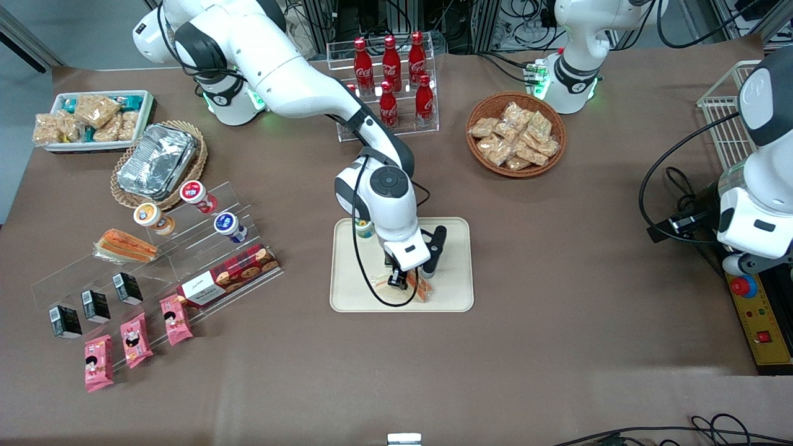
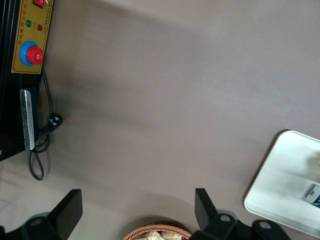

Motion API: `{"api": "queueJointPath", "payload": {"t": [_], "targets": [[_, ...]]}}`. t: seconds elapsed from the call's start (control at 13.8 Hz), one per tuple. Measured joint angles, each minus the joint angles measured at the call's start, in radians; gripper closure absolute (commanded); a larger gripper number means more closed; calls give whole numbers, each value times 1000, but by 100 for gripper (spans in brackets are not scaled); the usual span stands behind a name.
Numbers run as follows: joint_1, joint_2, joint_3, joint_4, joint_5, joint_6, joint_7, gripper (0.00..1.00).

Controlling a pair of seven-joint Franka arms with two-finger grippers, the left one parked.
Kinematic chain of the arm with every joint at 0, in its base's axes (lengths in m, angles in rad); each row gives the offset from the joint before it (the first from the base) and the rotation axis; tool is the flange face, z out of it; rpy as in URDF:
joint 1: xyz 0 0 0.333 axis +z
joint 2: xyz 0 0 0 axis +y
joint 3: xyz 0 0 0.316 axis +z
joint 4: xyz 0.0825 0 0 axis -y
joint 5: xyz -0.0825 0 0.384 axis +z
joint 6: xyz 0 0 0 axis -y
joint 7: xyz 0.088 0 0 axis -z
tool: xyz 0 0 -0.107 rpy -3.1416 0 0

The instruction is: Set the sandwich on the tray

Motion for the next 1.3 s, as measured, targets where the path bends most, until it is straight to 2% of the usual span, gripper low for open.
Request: {"api": "queueJointPath", "payload": {"t": [0.29, 0.72, 0.94, 1.3], "targets": [[0, -2, 2, 1, 14, 2, 8, 0], [-24, -67, -15, 17, 146, -55, 13, 0], [-104, -153, -21, 22, 223, -156, 48, 0], [-254, -313, -21, 27, 234, -375, 195, 0]]}}
